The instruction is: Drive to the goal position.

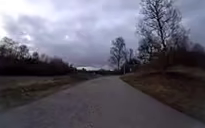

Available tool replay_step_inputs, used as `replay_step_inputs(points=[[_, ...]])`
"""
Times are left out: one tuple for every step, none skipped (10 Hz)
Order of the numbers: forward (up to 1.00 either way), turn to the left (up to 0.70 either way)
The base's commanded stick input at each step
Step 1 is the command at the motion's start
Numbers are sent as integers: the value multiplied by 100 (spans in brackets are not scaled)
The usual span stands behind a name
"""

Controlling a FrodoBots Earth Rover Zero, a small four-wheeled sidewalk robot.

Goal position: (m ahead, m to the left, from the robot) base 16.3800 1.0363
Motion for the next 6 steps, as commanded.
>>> replay_step_inputs(points=[[50, 0], [50, 0], [50, 0], [50, 0], [50, 0], [50, 0]])
